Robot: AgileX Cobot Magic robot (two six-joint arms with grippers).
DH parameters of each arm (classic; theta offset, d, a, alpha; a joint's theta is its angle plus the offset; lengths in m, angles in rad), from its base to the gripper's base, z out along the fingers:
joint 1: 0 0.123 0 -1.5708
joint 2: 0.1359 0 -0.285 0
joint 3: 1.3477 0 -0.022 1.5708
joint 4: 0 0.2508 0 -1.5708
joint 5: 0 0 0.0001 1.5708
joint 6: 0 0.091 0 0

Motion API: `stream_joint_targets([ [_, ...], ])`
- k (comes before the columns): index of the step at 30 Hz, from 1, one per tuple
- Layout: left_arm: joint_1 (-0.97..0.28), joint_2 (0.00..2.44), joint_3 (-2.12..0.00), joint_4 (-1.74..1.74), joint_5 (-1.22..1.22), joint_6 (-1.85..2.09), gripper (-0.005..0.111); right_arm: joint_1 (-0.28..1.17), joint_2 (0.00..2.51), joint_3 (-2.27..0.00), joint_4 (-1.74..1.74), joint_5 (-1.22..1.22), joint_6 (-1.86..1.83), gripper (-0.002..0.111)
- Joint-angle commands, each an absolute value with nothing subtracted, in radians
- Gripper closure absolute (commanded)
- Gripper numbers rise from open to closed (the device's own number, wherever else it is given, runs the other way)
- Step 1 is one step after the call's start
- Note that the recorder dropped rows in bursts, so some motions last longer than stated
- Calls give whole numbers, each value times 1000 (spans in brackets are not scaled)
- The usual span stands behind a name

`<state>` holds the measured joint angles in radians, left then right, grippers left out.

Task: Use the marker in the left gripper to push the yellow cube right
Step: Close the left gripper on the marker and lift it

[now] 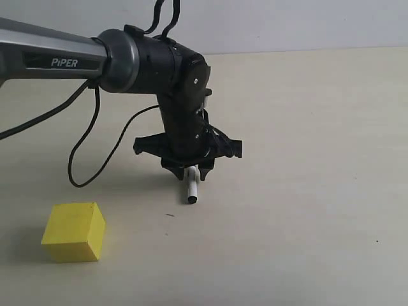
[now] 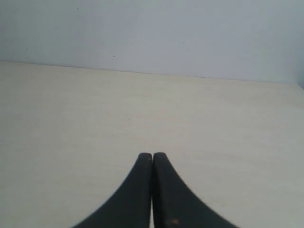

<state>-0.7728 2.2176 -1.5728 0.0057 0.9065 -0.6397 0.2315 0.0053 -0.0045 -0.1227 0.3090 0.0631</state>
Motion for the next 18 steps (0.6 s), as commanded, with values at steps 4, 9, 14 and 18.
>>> stream_joint_targets([
  [4, -778, 2224, -1580, 0, 901, -653, 66, 232, 0, 0, -119, 305, 55, 108],
  [9, -778, 2228, -1580, -7, 901, -653, 78, 232, 0, 0, -119, 305, 55, 108],
  [14, -778, 2228, -1580, -7, 899, -644, 98, 232, 0, 0, -119, 305, 55, 108],
  [18, -778, 2190, -1582, -7, 911, -574, 107, 232, 0, 0, -119, 305, 55, 108],
])
